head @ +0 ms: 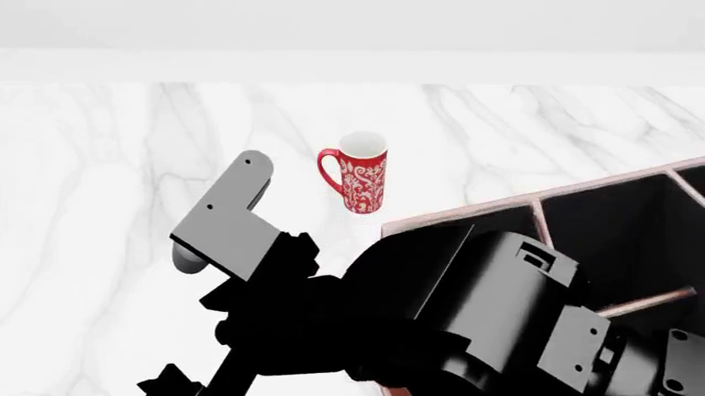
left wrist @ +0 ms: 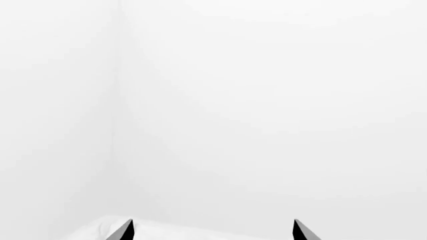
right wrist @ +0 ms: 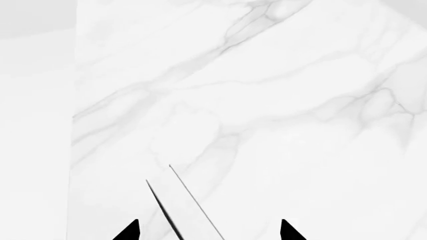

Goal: Pick up the book and place it in the left compartment of the caddy.

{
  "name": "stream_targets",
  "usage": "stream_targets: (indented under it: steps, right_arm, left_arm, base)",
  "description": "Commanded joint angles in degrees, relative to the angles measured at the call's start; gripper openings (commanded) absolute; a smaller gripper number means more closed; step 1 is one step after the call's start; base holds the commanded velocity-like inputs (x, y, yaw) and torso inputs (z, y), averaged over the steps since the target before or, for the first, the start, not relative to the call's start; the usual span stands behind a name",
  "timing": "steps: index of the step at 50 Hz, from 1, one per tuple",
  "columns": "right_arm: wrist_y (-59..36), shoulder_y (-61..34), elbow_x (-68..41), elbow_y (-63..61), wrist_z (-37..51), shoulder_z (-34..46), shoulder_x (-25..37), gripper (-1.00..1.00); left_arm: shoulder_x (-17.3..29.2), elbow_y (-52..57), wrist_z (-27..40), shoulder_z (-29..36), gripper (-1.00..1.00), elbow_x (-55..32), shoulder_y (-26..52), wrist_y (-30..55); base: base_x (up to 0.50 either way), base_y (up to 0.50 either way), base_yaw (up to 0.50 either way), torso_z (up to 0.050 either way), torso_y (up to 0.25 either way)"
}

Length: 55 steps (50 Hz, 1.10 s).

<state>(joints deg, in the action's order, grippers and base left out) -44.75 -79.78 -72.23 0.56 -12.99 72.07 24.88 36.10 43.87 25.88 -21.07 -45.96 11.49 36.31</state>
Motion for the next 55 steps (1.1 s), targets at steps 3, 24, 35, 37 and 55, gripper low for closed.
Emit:
stream_targets:
  steps: [3,24,35,37,55]
  right_arm:
    - [1.8,1.7,2.0,3.1,-1.4,1.1,-2.5,1.00]
    - [3.2,3.9,4.5,6.2,-3.0,3.3,-5.3,1.00]
    - [4.4,5.1,5.2,8.0,-4.0,3.7,-6.8,1.00]
    - [4.6,5.2,5.3,8.3,-4.0,3.8,-7.0,1.00]
    - [5.6,7.5,8.3,11.6,-3.2,6.1,-9.1,1.00]
  left_arm:
    - [0.2,0.4,0.1,-0.5,1.00,-0.7,-0.2,0.0]
    - [0.4,0.9,0.1,-0.8,1.00,-1.3,-0.6,-0.3]
    - [0.5,0.8,0.2,-1.0,1.00,-1.5,-0.7,-0.4]
    - [0.6,0.9,0.3,-1.1,1.00,-1.8,-0.6,-0.3]
    - [0.8,1.3,0.2,-1.6,1.00,-2.1,-1.2,-0.8]
  base:
    - [0.00,0.00,0.00,0.000,0.000]
    - [0.00,0.00,0.00,0.000,0.000]
    - [0.00,0.00,0.00,0.000,0.000]
    - [0.00,0.00,0.00,0.000,0.000]
    - [0.00,0.00,0.00,0.000,0.000]
